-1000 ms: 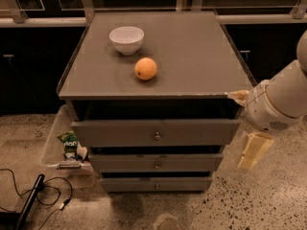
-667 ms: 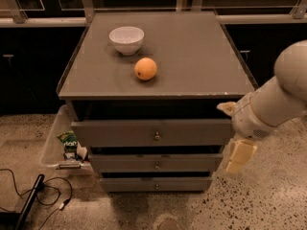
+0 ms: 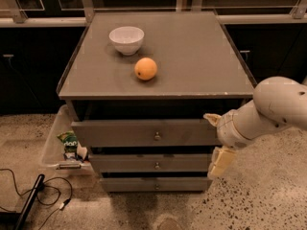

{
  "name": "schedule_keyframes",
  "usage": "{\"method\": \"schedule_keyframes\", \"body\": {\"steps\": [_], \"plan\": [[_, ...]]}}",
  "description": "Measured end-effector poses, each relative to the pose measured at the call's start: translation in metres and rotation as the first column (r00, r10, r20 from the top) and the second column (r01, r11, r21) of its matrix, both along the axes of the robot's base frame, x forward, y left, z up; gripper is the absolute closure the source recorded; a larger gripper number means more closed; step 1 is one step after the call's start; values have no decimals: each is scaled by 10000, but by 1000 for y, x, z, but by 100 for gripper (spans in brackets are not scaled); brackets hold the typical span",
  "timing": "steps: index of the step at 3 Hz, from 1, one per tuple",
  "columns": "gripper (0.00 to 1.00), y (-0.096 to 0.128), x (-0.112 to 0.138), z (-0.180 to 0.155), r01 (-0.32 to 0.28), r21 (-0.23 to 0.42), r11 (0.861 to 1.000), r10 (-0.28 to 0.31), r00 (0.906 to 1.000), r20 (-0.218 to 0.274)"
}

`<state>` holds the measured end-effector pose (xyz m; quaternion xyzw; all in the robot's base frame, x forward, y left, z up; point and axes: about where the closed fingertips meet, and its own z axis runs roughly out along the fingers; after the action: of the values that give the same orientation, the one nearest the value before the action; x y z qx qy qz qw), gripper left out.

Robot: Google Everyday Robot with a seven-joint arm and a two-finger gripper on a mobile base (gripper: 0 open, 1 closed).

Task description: Open top drawer

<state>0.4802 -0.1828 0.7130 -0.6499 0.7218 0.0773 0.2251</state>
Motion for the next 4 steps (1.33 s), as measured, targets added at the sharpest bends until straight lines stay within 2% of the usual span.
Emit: {"method": "schedule_keyframes", "body": {"steps": [1,2,3,4], "plan": [[0,6,25,-20,-503,400,9979,461,9938,1009],[0,6,49,-39,-950,616,9936,834,9819,1699],[0,-1,70,-54,-1202,838,9892,1017,9749,1982],[0,-5,85,-61,-1446,1081,9836,1201,9712,2057]]}}
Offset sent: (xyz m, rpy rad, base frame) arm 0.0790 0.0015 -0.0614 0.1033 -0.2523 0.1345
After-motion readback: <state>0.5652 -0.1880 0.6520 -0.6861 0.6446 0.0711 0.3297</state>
